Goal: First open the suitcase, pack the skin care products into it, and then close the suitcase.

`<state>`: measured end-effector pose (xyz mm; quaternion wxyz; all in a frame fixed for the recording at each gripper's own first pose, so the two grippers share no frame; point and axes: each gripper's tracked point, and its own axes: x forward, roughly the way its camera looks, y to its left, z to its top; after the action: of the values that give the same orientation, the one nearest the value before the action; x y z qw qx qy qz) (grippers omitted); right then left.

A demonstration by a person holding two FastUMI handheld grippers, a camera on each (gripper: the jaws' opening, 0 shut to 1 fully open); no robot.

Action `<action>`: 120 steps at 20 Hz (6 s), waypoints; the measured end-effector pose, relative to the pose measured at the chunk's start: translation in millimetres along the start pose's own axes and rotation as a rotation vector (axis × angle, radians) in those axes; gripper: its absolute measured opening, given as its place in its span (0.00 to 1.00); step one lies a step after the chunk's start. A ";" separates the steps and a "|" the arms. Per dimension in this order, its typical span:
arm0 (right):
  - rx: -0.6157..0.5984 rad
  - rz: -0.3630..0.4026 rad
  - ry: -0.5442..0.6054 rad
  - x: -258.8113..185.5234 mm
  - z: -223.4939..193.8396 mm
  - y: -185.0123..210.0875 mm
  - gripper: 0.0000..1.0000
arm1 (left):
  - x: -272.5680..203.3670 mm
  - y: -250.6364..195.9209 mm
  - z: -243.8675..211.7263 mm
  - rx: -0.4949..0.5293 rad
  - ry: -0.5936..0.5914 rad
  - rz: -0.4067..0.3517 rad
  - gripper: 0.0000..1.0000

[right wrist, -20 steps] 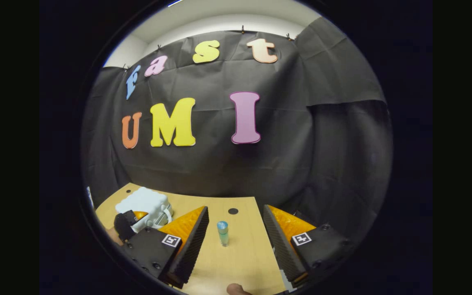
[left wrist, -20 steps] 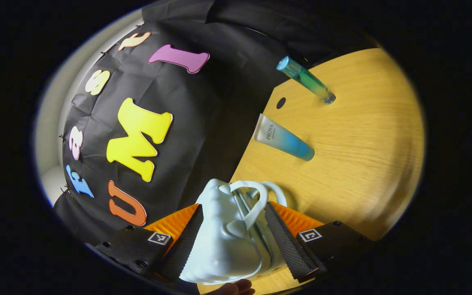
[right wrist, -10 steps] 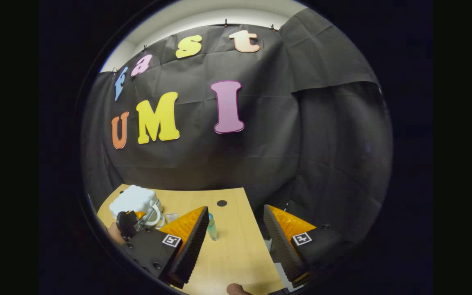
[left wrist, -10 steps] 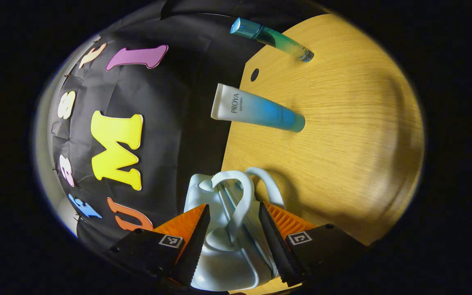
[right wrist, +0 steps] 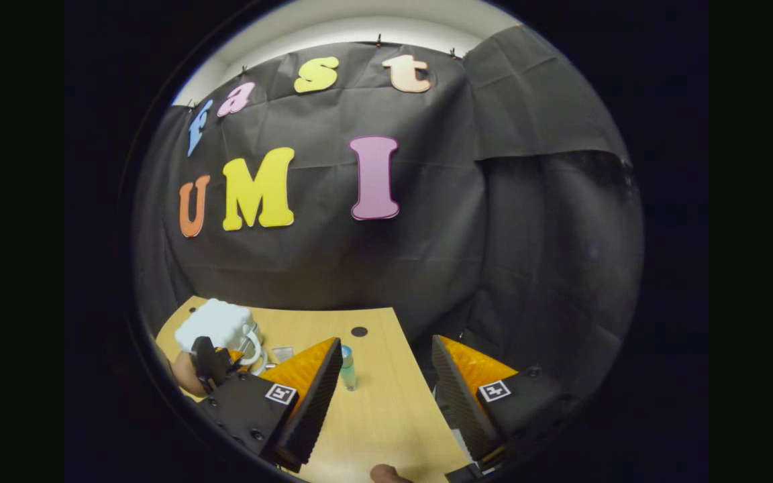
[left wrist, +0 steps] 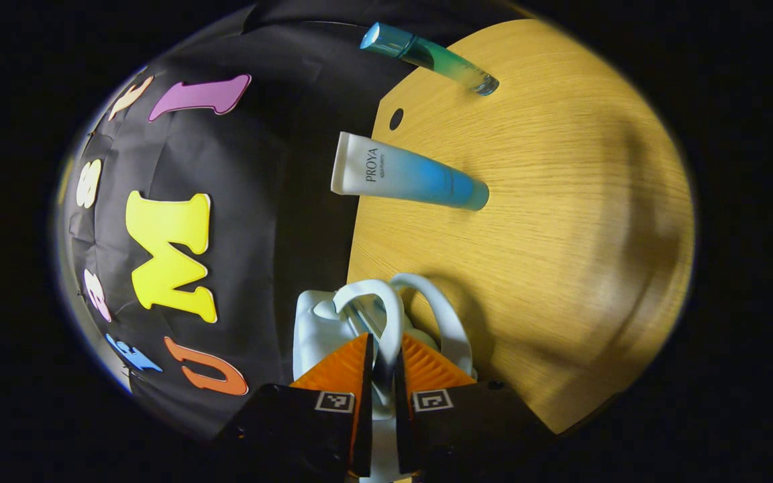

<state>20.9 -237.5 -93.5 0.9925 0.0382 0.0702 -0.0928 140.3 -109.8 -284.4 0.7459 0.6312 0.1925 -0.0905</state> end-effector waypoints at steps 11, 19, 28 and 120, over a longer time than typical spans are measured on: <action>-0.011 -0.006 -0.046 -19.0 30.2 68.5 0.79 | -49.7 93.4 -27.1 -0.418 -0.100 0.022 0.03; -0.048 0.043 -0.077 -28.3 49.2 156.0 0.80 | -75.0 183.3 -117.4 -0.762 -0.116 0.074 0.03; -0.092 0.080 -0.107 -29.8 69.0 250.1 0.79 | -60.6 203.3 -295.7 -0.899 0.000 0.140 0.03; -0.239 0.217 0.287 166.6 -157.3 86.8 0.80 | -86.8 -4.2 70.5 -1.287 -0.091 -0.400 0.46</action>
<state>178.6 -168.2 -267.8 0.9739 -0.0597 0.2169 0.0301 72.0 -188.8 -244.3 0.9495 0.0090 0.2896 -0.1207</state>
